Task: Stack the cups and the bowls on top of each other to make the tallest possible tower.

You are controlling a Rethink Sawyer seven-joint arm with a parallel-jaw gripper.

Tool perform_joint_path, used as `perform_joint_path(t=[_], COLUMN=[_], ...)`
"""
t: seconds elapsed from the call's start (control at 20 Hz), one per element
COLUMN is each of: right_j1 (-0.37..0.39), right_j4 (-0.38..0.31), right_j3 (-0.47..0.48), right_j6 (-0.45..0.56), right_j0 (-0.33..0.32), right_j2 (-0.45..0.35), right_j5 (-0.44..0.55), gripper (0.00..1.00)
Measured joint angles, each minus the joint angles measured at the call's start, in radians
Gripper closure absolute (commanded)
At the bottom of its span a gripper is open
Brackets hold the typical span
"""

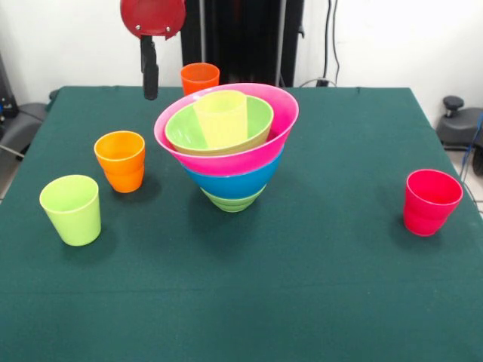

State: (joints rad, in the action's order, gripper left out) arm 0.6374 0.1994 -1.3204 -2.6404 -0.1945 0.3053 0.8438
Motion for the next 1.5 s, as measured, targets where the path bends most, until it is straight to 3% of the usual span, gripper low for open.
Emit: perform_joint_path(t=[0.7, 1.5], right_j1=[-0.001, -0.087], right_j4=[-0.063, -0.178], right_j3=[0.005, 0.14], right_j6=[0.0, 0.001], right_j0=[-0.071, -0.179], right_j2=[-0.08, -0.166], right_j5=[0.0, 0.0], gripper=[0.0, 0.0])
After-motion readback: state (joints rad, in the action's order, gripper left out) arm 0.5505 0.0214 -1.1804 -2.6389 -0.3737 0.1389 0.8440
